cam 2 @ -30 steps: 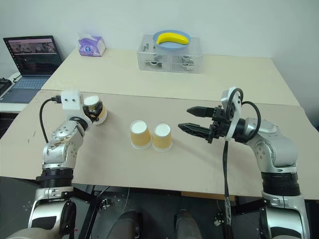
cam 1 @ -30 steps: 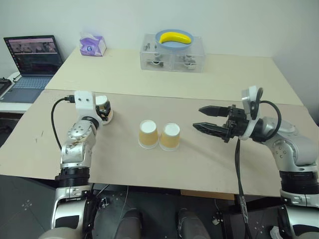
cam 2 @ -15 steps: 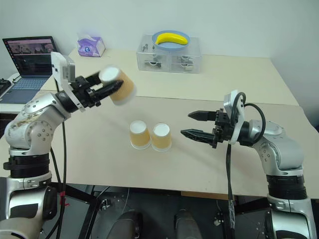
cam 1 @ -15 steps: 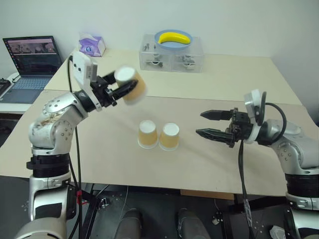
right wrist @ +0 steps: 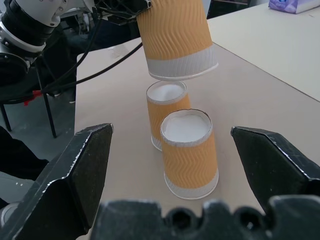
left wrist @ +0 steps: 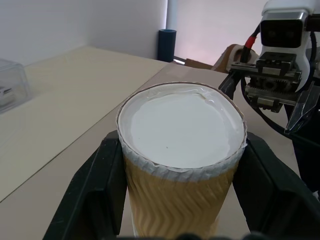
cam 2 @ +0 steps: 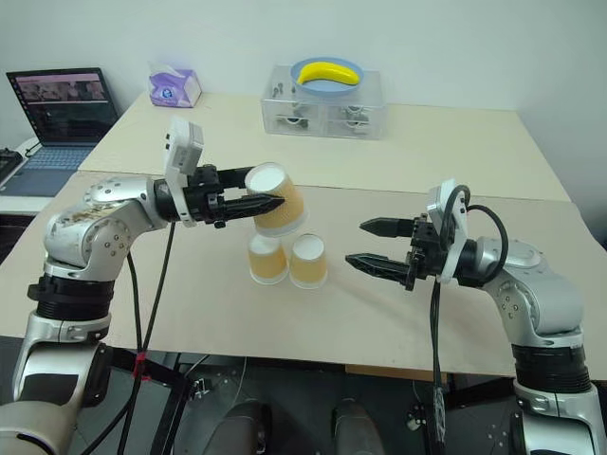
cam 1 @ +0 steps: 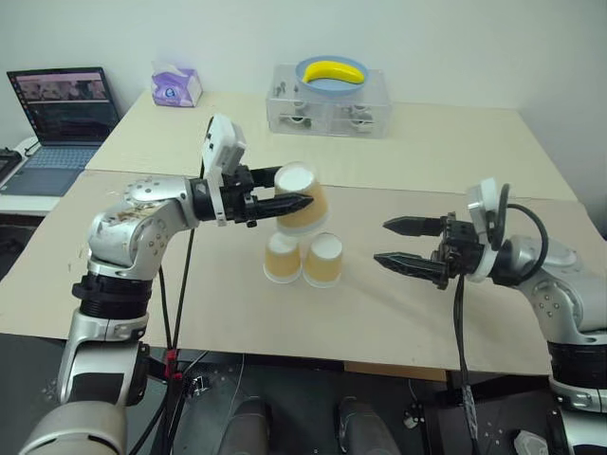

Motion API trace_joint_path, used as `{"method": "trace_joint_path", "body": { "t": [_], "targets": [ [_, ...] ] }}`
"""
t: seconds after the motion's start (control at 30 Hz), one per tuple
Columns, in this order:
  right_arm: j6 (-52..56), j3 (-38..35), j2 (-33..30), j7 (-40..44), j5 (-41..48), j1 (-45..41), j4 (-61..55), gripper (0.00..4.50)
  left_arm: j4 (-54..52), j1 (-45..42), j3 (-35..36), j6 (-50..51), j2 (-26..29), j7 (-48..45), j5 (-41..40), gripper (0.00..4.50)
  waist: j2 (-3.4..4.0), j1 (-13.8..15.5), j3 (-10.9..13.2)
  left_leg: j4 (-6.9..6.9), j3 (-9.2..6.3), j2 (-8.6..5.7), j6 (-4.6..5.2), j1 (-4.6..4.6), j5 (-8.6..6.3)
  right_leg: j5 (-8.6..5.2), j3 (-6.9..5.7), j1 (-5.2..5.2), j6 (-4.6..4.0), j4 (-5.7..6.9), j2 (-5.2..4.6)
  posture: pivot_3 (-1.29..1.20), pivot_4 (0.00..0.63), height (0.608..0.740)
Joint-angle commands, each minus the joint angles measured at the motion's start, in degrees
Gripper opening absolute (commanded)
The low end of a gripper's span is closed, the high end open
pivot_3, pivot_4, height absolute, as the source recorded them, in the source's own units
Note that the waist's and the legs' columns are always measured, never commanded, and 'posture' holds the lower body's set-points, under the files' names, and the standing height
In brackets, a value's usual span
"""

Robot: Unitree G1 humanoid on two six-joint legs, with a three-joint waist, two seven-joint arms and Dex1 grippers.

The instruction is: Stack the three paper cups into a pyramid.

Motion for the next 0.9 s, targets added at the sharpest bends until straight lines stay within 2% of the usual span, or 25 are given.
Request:
{"method": "trace_joint_path", "body": {
  "t": [0.03, 0.23, 0.9],
  "targets": [
    [-0.4, -2.5, -1.0, -0.7, 1.5, 0.3, -2.4, 4.5, 0.4, -1.8, -1.1, -0.7, -0.4, -2.5, 0.3, 2.52, 0.0, 0.0, 0.0, 0.0, 0.0, 0.0, 0.0, 0.01, 0.0, 0.0, 0.0, 0.0, 0.0, 0.01, 0.0, 0.0, 0.15, 0.694],
    [-0.6, -2.6, -1.0, -0.6, 2.0, 1.3, -3.3, 4.5, 1.7, -1.0, -3.8, -1.8, 0.4, -6.4, 2.5, 2.52, 0.0, 0.0, 0.0, 0.0, 0.0, 0.0, 0.0, 0.0, 0.0, 0.0, 0.0, 0.0, 0.0, 0.01, 0.01, 0.0, 0.15, 0.694],
    [-0.9, -2.5, -0.8, -0.4, 1.6, 1.8, -3.2, 4.5, 5.9, -2.4, -2.8, -3.3, -0.9, -6.5, 4.8, 2.52, 0.0, 0.0, 0.0, 0.01, 0.0, 0.01, 0.0, 0.0, 0.0, 0.0, 0.0, -0.01, 0.0, 0.01, 0.02, 0.0, 0.15, 0.694]
  ]
}}
